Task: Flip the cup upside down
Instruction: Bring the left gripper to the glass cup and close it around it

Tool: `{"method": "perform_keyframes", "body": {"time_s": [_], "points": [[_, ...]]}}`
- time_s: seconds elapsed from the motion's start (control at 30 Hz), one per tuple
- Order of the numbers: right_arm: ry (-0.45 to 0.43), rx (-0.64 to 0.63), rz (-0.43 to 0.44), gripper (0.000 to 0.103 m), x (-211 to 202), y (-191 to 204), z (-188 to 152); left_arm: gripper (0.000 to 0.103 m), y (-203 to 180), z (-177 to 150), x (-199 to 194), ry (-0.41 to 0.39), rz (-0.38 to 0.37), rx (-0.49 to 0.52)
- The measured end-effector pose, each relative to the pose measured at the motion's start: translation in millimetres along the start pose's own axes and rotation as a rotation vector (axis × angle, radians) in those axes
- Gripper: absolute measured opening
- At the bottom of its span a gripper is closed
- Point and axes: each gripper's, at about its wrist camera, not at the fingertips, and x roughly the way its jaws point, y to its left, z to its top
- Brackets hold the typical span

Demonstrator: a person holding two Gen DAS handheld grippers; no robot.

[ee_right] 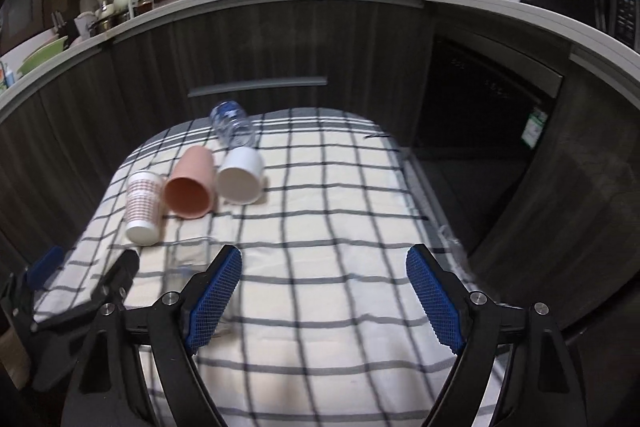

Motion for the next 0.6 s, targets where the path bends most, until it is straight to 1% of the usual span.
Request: {"method": "perform_keyframes", "body": {"time_s": [0.03, 0.13, 0.27, 0.4, 0.6], "points": [[-0.01, 0.012, -0.015, 0.084, -1.1, -10.2, -0.7, 0.103, -5.6, -2.5, 2.6, 0.009, -0.004, 0.007], [-0.017, 0.038, -0.028, 0.084, -0.2, -20.9, -0.8, 0.103, -19.2, -10.3, 13.3, 0.042, -0.009, 0.012], [-0.012, 0.092, -0.064, 0.085, 4.6, -39.0, -2.9, 0.103, -29.2, -18.4, 30.6, 0.089, 0.007, -0.003], [0.023, 0.168, -0.064, 0.085, 16.8, -59.3, -7.1, 0.102, -37.2, -27.6, 44.4, 0.129, 0.014, -0.01], [0.059, 0.206, -0.058, 0.085, 29.2, -69.9, -12.2, 0.1, -41.2, -38.2, 55.5, 0.157, 0.031, -0.014]]}}
